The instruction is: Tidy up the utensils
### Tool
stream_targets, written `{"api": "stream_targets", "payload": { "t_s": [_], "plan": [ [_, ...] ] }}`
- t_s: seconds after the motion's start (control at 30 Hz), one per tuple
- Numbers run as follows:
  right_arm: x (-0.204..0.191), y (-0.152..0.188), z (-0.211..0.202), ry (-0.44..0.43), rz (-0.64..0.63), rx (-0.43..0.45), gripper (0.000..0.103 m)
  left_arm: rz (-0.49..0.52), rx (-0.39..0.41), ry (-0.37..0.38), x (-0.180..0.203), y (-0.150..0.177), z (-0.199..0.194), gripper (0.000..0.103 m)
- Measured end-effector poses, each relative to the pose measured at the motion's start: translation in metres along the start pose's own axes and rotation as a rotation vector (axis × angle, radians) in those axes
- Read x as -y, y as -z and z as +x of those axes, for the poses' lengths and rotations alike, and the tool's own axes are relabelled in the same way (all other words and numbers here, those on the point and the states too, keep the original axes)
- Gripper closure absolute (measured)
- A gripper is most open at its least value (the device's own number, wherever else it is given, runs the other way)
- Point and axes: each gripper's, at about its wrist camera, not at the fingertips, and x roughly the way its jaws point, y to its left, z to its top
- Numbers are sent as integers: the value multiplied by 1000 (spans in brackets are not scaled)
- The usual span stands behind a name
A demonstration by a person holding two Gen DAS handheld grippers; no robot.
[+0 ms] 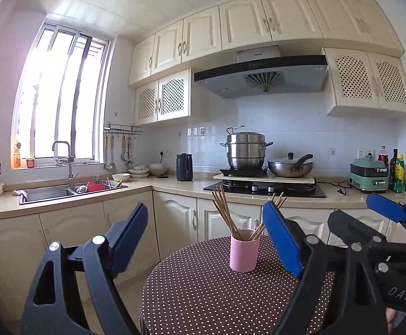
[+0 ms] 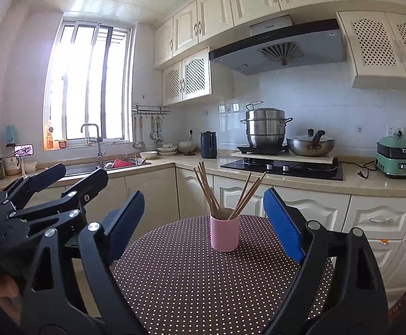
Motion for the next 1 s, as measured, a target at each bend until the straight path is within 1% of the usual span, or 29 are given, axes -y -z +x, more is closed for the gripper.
{"api": "stream_targets", "payload": {
  "t_s": [0.63,1.0],
  "plan": [
    [-3,-2,-1,-12,4,-2,17,13,9,-33,-3,-4,-8,20],
    [-4,0,-2,-10,9,-1,17,15,13,-33,-7,-3,-11,20]
  ]
}}
